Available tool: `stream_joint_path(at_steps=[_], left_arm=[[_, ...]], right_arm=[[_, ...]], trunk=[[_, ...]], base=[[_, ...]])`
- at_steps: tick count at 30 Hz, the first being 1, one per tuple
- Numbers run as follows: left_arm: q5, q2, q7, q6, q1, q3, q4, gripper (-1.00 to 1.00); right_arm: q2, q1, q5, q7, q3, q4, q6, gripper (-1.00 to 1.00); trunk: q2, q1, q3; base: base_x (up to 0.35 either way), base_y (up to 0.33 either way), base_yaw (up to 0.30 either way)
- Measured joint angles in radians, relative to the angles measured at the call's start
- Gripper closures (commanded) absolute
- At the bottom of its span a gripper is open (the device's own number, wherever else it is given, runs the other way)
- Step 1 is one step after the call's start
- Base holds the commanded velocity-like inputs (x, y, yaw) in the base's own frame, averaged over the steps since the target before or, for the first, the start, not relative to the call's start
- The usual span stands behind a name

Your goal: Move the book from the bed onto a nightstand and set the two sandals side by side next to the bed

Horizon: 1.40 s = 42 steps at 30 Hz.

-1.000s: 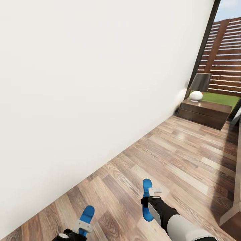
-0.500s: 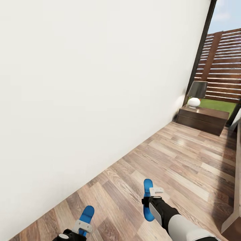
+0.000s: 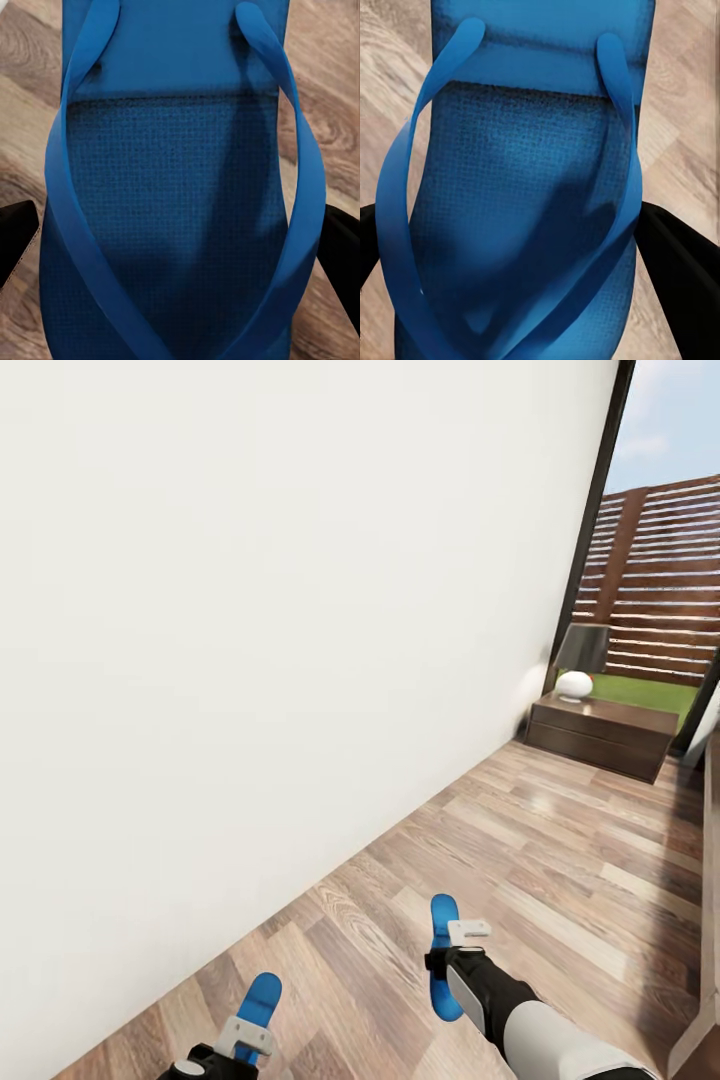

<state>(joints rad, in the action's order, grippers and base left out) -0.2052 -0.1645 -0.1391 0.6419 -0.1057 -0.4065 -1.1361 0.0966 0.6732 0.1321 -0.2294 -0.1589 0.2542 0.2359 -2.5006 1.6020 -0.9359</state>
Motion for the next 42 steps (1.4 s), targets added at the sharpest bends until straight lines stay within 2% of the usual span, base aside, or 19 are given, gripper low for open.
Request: stream_joint_path(at_steps=[4, 18, 26, 42], left_arm=[[0.000, 0.000, 0.000, -0.016, 0.000, 0.000, 0.000, 1.00], [-0.001, 0.000, 0.000, -0.031, 0.000, 0.000, 0.001, 1.00], [0.000, 0.000, 0.000, -0.038, 0.001, 0.000, 0.001, 1.00], [-0.001, 0.000, 0.000, -0.042, 0.001, 0.001, 0.011, 1.00]], right_arm=[[-0.001, 0.000, 0.000, 0.000, 0.000, 0.000, 0.000, 1.00], [-0.012, 0.000, 0.000, -0.003, 0.001, 0.002, 0.000, 1.00], [-0.015, 0.000, 0.000, -0.054, 0.000, 0.002, 0.000, 1.00], [-0.015, 0.000, -0.001, -0.066, 0.000, 0.000, 0.000, 1.00]], trunk=[[0.001, -0.002, 0.015], [0.099, -0.055, 0.059], [0.155, -0.086, 0.084], [0.267, -0.147, 0.135]], base=[[0.000, 0.000, 0.000], [0.000, 0.000, 0.000], [0.000, 0.000, 0.000], [0.000, 0.000, 0.000]])
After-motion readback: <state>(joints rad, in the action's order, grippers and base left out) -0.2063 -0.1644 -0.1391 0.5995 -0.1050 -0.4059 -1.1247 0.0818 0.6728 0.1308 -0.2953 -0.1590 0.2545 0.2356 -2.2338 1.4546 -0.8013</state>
